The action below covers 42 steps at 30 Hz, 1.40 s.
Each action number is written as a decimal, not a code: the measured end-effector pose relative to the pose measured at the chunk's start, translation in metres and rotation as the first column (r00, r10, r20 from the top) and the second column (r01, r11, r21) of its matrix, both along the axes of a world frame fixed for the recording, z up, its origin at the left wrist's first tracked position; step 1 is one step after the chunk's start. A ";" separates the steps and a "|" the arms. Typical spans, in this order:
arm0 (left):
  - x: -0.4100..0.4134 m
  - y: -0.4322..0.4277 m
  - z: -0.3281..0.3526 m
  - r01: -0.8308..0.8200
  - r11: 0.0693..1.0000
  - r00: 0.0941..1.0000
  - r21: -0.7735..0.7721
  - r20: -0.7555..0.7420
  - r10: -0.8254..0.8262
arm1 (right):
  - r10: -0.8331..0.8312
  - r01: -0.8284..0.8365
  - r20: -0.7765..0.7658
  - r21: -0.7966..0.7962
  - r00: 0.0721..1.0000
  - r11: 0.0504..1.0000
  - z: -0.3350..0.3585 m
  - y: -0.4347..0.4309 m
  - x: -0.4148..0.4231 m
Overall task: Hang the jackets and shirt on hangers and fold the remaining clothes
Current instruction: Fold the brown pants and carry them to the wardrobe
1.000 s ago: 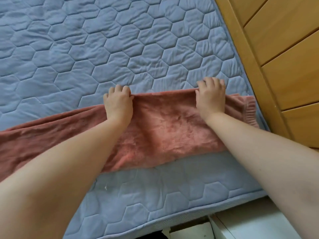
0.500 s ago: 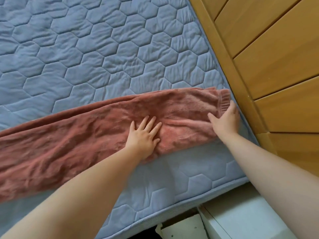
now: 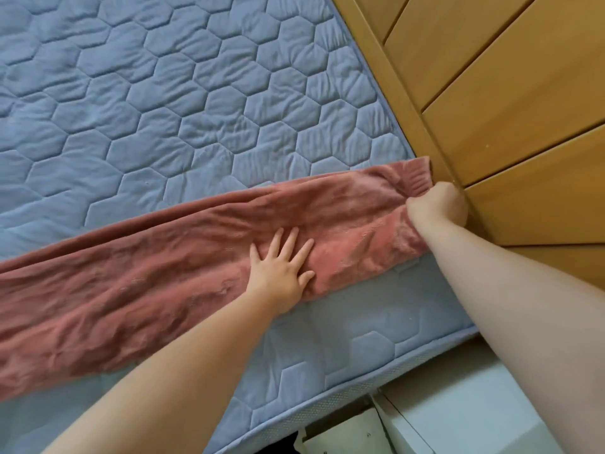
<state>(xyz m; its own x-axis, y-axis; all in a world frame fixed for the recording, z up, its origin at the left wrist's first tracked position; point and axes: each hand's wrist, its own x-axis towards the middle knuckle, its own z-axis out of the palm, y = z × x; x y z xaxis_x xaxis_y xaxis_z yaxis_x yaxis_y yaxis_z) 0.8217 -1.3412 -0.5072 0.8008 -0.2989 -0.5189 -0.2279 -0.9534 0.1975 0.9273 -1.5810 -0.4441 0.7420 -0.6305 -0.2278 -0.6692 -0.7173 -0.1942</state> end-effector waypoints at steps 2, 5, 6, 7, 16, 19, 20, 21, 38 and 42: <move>0.015 -0.004 -0.003 -0.035 0.999 0.989 0.010 -0.142 0.036 | 0.042 -0.042 0.007 -0.083 0.999 0.996 0.001 0.003 0.000; 0.036 -0.008 0.001 -0.077 0.996 0.965 -0.045 -0.254 0.063 | 0.092 -0.092 -0.001 -0.042 0.996 0.995 0.004 0.019 -0.001; 0.039 -0.004 0.002 -0.098 0.992 0.962 -0.080 -0.263 0.074 | 0.098 -0.098 -0.018 0.000 0.995 0.995 0.007 0.026 0.000; 0.040 0.002 0.005 -0.130 0.982 0.961 -0.136 -0.262 0.091 | 0.106 -0.105 -0.045 0.039 0.993 0.994 0.012 0.033 0.000; 0.021 0.078 0.042 -0.896 -0.428 0.001 -0.120 -0.964 0.268 | 0.522 -0.511 0.045 0.288 0.852 0.810 0.085 0.182 -0.059; 0.007 0.114 0.051 -0.814 -0.581 -0.083 0.028 -0.994 0.069 | 0.662 -0.576 0.007 0.499 0.749 0.647 0.067 0.228 -0.088; 0.001 0.123 0.053 -0.809 -0.588 -0.042 0.010 -0.998 0.041 | 0.665 -0.578 0.014 0.510 0.746 0.638 0.058 0.234 -0.093; -0.002 0.128 0.052 -0.817 -0.575 0.016 -0.037 -0.999 0.041 | 0.662 -0.587 0.020 0.481 0.750 0.651 0.048 0.235 -0.094; -0.071 0.195 0.004 -0.854 0.425 0.500 -0.298 -0.249 0.829 | 0.912 -0.926 -0.228 0.088 0.341 0.368 -0.027 0.260 -0.155; -0.106 0.253 0.005 -0.496 0.865 0.868 -0.082 -0.066 0.492 | 0.817 -0.873 -0.356 0.007 0.453 0.487 -0.034 0.280 -0.160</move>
